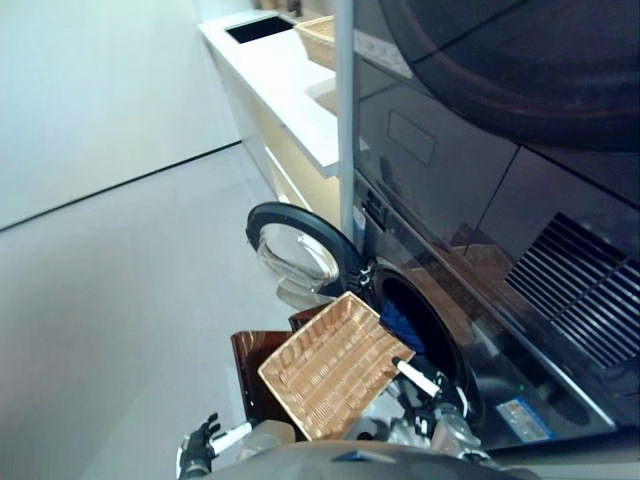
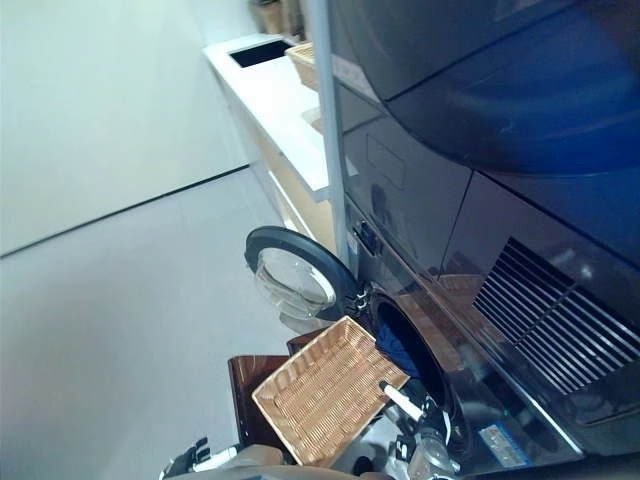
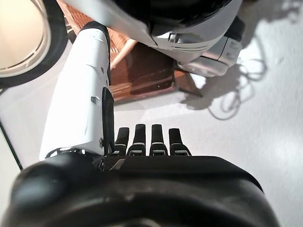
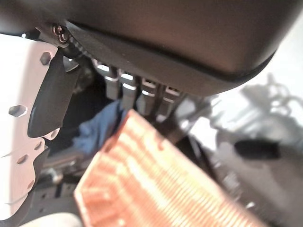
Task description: Pick up the clothes and place them into the washing machine
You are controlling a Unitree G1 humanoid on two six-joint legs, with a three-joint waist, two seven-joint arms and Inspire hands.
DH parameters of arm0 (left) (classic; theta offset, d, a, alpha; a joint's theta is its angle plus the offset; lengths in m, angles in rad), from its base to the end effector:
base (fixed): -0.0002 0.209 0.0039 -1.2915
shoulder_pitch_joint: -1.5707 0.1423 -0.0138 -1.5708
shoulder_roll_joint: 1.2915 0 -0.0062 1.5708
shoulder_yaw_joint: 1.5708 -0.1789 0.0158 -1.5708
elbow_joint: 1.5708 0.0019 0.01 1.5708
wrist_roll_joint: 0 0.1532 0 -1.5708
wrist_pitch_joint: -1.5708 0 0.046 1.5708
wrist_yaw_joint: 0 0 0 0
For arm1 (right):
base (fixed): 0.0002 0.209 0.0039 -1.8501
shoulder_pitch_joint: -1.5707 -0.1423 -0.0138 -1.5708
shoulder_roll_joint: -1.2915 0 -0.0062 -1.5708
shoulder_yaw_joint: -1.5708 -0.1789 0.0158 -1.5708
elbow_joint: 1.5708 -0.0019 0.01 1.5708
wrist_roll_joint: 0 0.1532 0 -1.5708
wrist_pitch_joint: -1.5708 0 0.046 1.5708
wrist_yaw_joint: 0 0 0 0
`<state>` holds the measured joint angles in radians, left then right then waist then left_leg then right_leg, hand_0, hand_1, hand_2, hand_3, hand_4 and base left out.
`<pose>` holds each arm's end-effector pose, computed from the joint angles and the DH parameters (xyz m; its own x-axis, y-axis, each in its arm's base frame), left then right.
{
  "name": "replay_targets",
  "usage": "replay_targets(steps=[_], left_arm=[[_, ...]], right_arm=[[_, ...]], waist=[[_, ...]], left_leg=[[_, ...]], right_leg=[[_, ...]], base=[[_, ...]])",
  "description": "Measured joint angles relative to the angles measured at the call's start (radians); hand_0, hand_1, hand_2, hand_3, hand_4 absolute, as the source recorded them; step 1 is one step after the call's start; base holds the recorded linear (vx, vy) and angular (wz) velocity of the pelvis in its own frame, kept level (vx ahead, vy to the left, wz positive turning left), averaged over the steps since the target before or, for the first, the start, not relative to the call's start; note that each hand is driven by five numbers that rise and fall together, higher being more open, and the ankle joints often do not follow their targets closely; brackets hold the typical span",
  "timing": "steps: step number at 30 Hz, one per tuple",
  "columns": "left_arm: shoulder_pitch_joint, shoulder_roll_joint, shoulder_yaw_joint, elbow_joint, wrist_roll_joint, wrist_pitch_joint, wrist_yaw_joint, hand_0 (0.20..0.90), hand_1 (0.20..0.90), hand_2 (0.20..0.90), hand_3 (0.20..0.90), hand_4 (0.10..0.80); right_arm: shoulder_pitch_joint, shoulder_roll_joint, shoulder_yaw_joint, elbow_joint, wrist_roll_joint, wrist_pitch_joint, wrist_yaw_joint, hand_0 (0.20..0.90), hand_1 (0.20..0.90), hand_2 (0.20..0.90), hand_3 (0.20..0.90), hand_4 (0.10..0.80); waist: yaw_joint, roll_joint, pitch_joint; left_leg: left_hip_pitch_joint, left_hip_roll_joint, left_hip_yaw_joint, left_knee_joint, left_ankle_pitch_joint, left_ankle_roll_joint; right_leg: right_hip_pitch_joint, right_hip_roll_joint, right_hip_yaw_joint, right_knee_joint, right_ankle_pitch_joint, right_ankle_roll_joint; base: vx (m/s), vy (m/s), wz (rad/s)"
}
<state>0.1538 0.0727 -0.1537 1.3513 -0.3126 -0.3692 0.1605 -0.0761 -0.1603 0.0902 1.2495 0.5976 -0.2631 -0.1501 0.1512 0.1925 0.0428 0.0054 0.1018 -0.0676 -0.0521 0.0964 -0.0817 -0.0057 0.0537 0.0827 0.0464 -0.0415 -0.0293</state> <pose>0.0101 0.1722 -0.1381 0.3805 0.2637 -0.8864 -0.2541 0.9514 0.1740 0.1110 -0.2048 -0.1188 0.5119 -0.3541 -0.7826 0.5168 0.8547 -0.0487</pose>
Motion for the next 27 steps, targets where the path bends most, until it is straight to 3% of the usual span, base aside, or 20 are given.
replay_targets(steps=[1,2,3,4,5,6,10,11,13,16,19,21,25,27], left_arm=[[-0.001,-0.007,-0.017,-0.031,-0.005,0.002,-0.002,0.900,0.900,0.900,0.900,0.800],[-0.004,0.007,-0.012,-0.072,-0.019,-0.005,0.003,0.900,0.900,0.900,0.900,0.800],[-0.005,0.022,-0.012,-0.109,-0.039,-0.008,0.009,0.900,0.900,0.900,0.900,0.800],[-0.009,0.034,-0.008,-0.127,-0.049,-0.008,0.014,0.900,0.900,0.900,0.900,0.800],[-0.038,0.047,-0.002,-0.135,-0.061,-0.009,0.016,0.900,0.900,0.900,0.900,0.800],[-0.052,0.045,-0.004,-0.155,-0.068,-0.014,0.015,0.900,0.900,0.900,0.900,0.800],[-0.055,0.023,-0.026,-0.203,-0.072,-0.045,0.012,0.900,0.900,0.900,0.900,0.800],[-0.052,0.016,-0.026,-0.199,-0.074,-0.045,0.012,0.900,0.900,0.900,0.900,0.800],[-0.035,0.012,-0.027,-0.200,-0.085,-0.044,0.013,0.900,0.900,0.900,0.900,0.800],[-0.050,0.026,-0.062,-0.223,-0.115,-0.050,0.018,0.900,0.900,0.900,0.900,0.800],[-0.046,0.030,-0.070,-0.249,-0.123,-0.050,0.033,0.900,0.900,0.900,0.900,0.800],[-0.045,0.031,-0.084,-0.294,-0.131,-0.068,0.054,0.900,0.900,0.900,0.900,0.800],[-0.051,0.031,-0.088,-0.391,-0.136,-0.069,0.066,0.900,0.900,0.900,0.900,0.800],[-0.058,0.037,-0.096,-0.462,-0.134,-0.076,0.080,0.900,0.900,0.900,0.900,0.800]], right_arm=[[-0.010,0.002,0.006,0.002,0.022,0.002,-0.003,0.900,0.900,0.900,0.900,0.800],[-0.039,0.025,0.040,0.001,0.030,0.002,-0.002,0.900,0.900,0.900,0.900,0.800],[-0.078,0.047,0.068,-0.001,0.040,0.004,-0.001,0.900,0.900,0.900,0.900,0.800],[-0.092,0.068,0.082,-0.008,0.041,0.004,0.000,0.900,0.900,0.900,0.900,0.800],[-0.092,0.101,0.101,-0.033,0.047,0.001,0.005,0.900,0.900,0.900,0.900,0.800],[-0.091,0.120,0.106,-0.034,0.080,0.005,0.008,0.900,0.900,0.900,0.900,0.800],[-0.099,0.128,0.106,-0.061,0.209,-0.010,0.016,0.900,0.900,0.900,0.900,0.800],[-0.099,0.126,0.105,-0.061,0.234,-0.023,0.015,0.900,0.900,0.900,0.900,0.800],[-0.109,0.123,0.101,-0.061,0.285,-0.030,0.013,0.900,0.900,0.900,0.900,0.800],[-0.181,0.122,0.056,-0.059,0.382,-0.067,-0.031,0.900,0.900,0.900,0.900,0.800],[-0.223,0.124,0.021,-0.058,0.431,-0.090,-0.064,0.900,0.900,0.900,0.900,0.800],[-0.306,0.123,-0.007,-0.059,0.476,-0.119,-0.096,0.900,0.900,0.900,0.900,0.800],[-0.425,0.106,-0.071,-0.062,0.518,-0.172,-0.143,0.900,0.900,0.900,0.900,0.800],[-0.500,0.080,-0.135,-0.062,0.541,-0.197,-0.173,0.900,0.900,0.900,0.900,0.800]], waist=[[0.021,0.012,-0.004],[0.062,0.004,0.004],[0.124,-0.017,0.017],[0.135,-0.028,0.023],[0.120,-0.037,0.021],[0.111,-0.033,0.018],[0.103,-0.037,0.025],[0.097,-0.037,0.027],[0.090,-0.032,0.040],[0.085,-0.027,0.113],[0.096,-0.002,0.165],[0.092,0.026,0.206],[0.115,0.034,0.238],[0.126,0.039,0.268]], left_leg=[[0.012,-0.011,0.040,-0.005,-0.027,0.045],[0.017,-0.019,0.116,-0.002,-0.035,0.058],[0.021,-0.020,0.221,-0.004,-0.049,0.067],[0.015,-0.031,0.240,0.002,-0.052,0.067],[0.006,-0.039,0.220,0.011,-0.055,0.063],[0.001,-0.043,0.196,0.033,-0.055,0.062],[-0.036,-0.053,0.160,0.099,-0.065,0.032],[-0.042,-0.056,0.149,0.104,-0.071,0.039],[-0.073,-0.060,0.142,0.123,-0.105,0.078],[-0.187,-0.065,0.140,0.185,-0.108,0.089],[-0.231,-0.082,0.125,0.214,-0.088,0.088],[-0.313,-0.081,0.097,0.276,-0.113,0.080],[-0.432,-0.086,0.071,0.324,-0.117,0.087],[-0.470,-0.103,0.058,0.335,-0.114,0.086]], right_leg=[[-0.042,-0.023,-0.004,0.073,-0.039,0.025],[-0.111,-0.068,-0.072,0.151,-0.061,0.024],[-0.197,-0.142,-0.252,0.261,-0.094,0.022],[-0.226,-0.163,-0.290,0.286,-0.096,0.031],[-0.221,-0.204,-0.327,0.277,-0.069,0.066],[-0.202,-0.203,-0.320,0.266,-0.067,0.077],[-0.182,-0.211,-0.310,0.248,-0.067,0.065],[-0.195,-0.213,-0.310,0.251,-0.067,0.065],[-0.234,-0.214,-0.302,0.266,-0.057,0.075],[-0.306,-0.227,-0.311,0.274,-0.038,0.087],[-0.343,-0.247,-0.311,0.290,-0.004,0.077],[-0.398,-0.249,-0.320,0.315,-0.005,0.073],[-0.493,-0.256,-0.334,0.337,0.001,0.071],[-0.528,-0.274,-0.334,0.364,0.001,0.071]], base=[[0.032,0.115,-0.94],[-0.059,0.071,-1.93],[-0.078,0.035,-1.91],[-0.013,0.023,-1.25],[0.033,0.033,-0.04],[0.048,0.050,0.47],[-0.032,0.035,0.20],[-0.179,0.032,0.06],[-0.244,0.034,-0.08],[-0.180,0.021,0.04],[-0.247,0.016,0.18],[-0.093,0.033,0.22],[-0.052,0.048,0.18],[0.003,0.070,0.34]])
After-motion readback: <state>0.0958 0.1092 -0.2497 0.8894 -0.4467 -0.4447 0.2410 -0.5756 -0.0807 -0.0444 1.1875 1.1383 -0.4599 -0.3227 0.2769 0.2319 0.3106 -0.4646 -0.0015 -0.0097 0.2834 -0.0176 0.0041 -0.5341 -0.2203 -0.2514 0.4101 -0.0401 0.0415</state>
